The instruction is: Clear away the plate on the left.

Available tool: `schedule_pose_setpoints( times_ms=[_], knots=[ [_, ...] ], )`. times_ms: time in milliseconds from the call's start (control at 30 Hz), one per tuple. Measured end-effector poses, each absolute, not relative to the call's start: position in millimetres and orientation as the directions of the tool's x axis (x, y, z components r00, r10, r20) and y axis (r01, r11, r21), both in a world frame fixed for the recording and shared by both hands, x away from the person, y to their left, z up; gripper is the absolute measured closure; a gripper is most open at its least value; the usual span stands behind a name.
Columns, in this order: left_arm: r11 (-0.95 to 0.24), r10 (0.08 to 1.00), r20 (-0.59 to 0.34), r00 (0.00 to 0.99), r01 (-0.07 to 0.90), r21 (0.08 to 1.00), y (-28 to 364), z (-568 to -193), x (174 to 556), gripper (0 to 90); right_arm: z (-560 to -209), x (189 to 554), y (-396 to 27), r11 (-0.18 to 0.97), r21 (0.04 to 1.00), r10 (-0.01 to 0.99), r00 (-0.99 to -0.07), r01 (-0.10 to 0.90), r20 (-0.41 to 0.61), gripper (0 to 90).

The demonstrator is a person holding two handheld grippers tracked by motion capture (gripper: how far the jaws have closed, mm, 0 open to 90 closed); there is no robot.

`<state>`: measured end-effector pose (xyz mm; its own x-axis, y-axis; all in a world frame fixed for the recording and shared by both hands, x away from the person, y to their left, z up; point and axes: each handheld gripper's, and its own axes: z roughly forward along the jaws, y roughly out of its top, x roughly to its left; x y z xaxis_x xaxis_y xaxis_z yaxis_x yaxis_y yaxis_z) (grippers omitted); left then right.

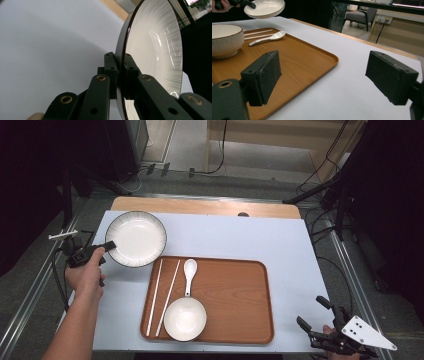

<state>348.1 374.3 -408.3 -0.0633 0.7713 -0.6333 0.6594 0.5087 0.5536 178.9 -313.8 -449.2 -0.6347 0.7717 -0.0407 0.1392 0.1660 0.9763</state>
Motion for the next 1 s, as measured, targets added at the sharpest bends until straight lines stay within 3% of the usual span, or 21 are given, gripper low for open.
schedule_pose_setpoints(
  times_ms=[1000],
  knots=[
    [0.275, 0.788, -0.595, 0.156, 0.776, 0.567, 284.8, -400.7, 354.5, 85.2, -448.3, 178.5, -315.9, 0.162, 0.978, 0.773, -0.634, 0.130, -0.044, 13.1]
  ],
)
